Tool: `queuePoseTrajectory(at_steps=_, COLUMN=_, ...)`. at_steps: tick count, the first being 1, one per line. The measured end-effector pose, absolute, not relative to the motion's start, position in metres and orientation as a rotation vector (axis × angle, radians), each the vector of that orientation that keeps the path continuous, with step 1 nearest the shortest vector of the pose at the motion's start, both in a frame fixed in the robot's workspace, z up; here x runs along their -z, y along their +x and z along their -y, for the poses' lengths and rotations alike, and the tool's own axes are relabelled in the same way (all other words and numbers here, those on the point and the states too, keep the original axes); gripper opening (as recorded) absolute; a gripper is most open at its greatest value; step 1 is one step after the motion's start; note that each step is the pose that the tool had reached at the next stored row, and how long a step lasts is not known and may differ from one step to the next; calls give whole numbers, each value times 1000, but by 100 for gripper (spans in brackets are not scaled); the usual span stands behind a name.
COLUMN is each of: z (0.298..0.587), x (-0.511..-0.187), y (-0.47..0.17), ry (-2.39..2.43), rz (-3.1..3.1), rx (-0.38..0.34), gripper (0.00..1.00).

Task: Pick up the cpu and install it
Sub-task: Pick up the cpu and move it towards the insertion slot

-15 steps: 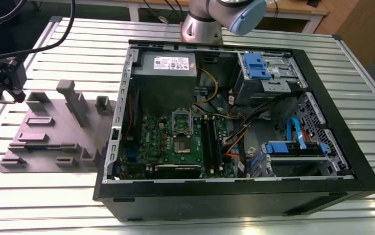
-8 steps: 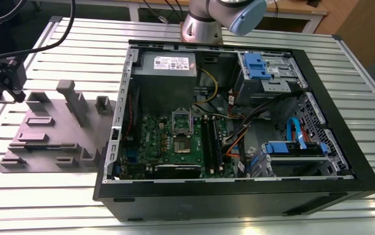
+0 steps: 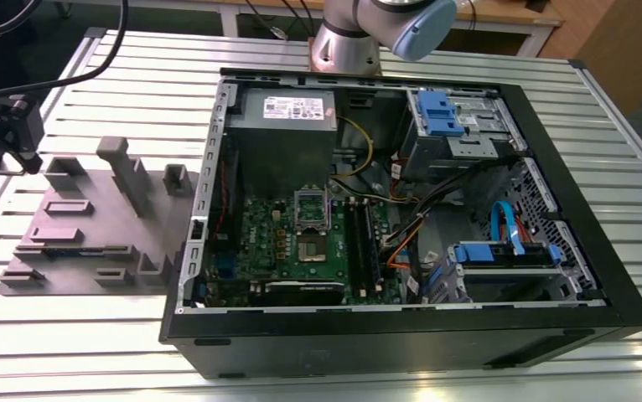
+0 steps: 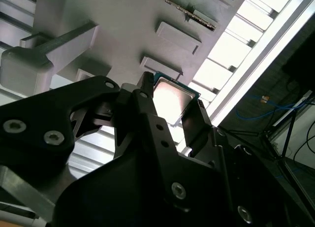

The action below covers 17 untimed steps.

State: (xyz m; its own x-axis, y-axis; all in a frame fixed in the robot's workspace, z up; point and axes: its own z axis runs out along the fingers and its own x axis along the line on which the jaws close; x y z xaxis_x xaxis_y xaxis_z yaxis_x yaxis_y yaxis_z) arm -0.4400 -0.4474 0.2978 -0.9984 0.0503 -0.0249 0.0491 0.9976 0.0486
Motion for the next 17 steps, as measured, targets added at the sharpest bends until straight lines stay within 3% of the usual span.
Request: queuePoseTrajectory(at_steps=17, z=447, x=-318, y=-440, ry=78, rz=-3114, rx=-75, gripper=47)
